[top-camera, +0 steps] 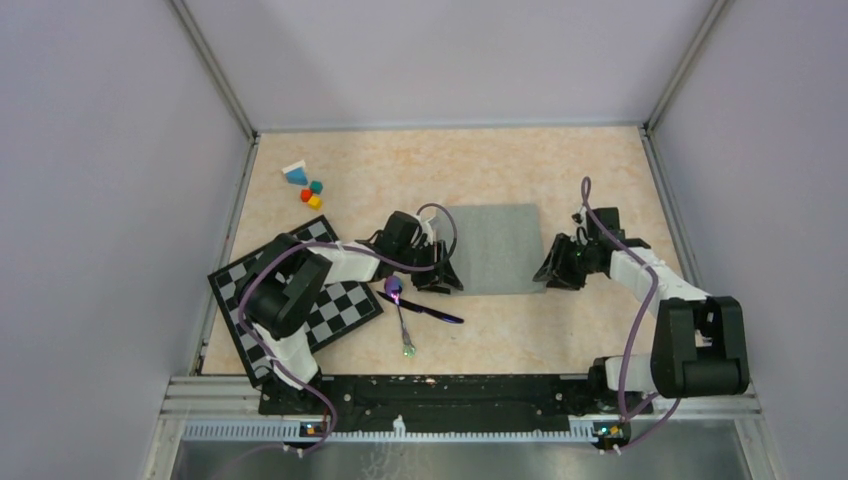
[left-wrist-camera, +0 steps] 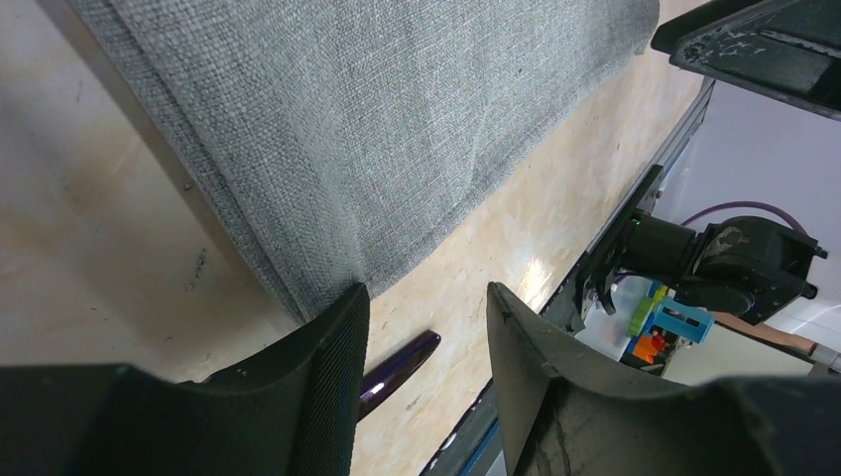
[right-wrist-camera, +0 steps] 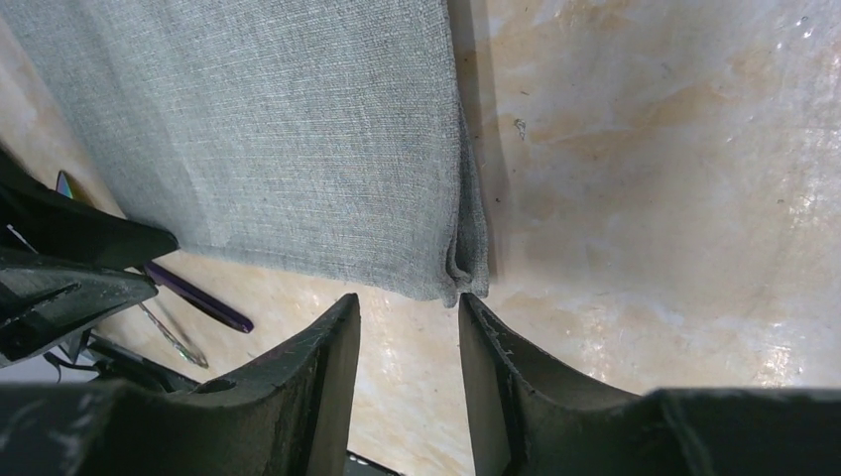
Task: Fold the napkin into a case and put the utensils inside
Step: Pick up the top corner of the square-folded napkin from the center of the board.
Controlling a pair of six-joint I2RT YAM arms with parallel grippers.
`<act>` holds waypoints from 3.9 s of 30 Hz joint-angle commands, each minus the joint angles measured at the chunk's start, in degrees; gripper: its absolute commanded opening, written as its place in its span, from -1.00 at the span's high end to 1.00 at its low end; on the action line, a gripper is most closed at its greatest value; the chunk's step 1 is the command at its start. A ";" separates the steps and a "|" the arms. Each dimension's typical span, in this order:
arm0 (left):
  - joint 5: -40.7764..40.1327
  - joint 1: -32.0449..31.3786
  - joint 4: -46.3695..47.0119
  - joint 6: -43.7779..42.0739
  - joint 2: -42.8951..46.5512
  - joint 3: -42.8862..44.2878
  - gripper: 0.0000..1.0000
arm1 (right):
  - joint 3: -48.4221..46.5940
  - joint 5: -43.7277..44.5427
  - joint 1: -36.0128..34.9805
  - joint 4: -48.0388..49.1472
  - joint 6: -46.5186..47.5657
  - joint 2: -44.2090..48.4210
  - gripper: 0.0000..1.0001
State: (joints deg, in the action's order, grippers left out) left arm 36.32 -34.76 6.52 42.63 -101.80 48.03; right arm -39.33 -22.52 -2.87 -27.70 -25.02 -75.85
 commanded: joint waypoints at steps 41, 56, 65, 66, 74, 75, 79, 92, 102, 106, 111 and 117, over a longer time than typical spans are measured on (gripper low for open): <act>-1.59 -1.15 3.20 0.96 -1.98 -1.55 -0.05 | -2.40 0.03 -0.29 1.45 2.24 -0.11 0.27; -1.59 -1.18 3.57 1.29 -2.45 -1.69 -0.05 | -2.45 0.10 -0.27 4.44 3.96 -1.85 0.20; -1.71 -1.26 3.58 1.38 -2.72 -1.58 -0.05 | -1.39 -2.98 -0.44 4.24 3.17 -0.46 0.33; -1.69 -1.19 3.61 1.41 -2.77 -1.59 -0.05 | -1.18 -3.31 -0.54 4.24 3.06 0.12 0.37; -1.73 -1.20 3.55 1.53 -2.61 -1.57 -0.05 | -1.09 -3.39 -0.73 3.92 2.96 0.70 0.52; -1.77 -1.23 3.38 1.51 -2.50 -1.48 -0.05 | -1.14 -3.26 -0.77 3.89 2.88 1.06 0.52; -1.85 -1.29 3.40 1.49 -2.47 -1.48 -0.05 | -1.33 -3.54 -0.74 3.48 2.51 2.01 0.54; -1.86 -1.38 3.32 1.51 -2.77 -1.45 -0.05 | -2.15 -5.23 -0.79 2.24 2.04 1.38 0.99; -1.51 -1.38 3.97 1.80 -3.34 -1.55 -0.05 | 1.11 -5.92 -0.71 10.36 -0.61 -3.68 0.53; -1.58 -1.42 3.86 1.67 -3.24 -1.43 -0.05 | 1.20 -4.70 -0.73 10.30 0.20 -5.86 0.50; -1.60 -1.36 3.99 1.75 -3.40 -1.55 -0.05 | -0.02 -3.55 -0.69 7.53 0.43 -3.32 0.62; -1.37 -1.36 4.35 1.66 -3.89 -1.53 -0.05 | -2.39 -1.00 -0.72 2.84 1.27 0.98 0.67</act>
State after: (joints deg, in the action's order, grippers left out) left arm 37.23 -35.46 10.94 45.36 -103.46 47.46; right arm -38.46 -25.32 -3.27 -22.70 -24.49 -78.65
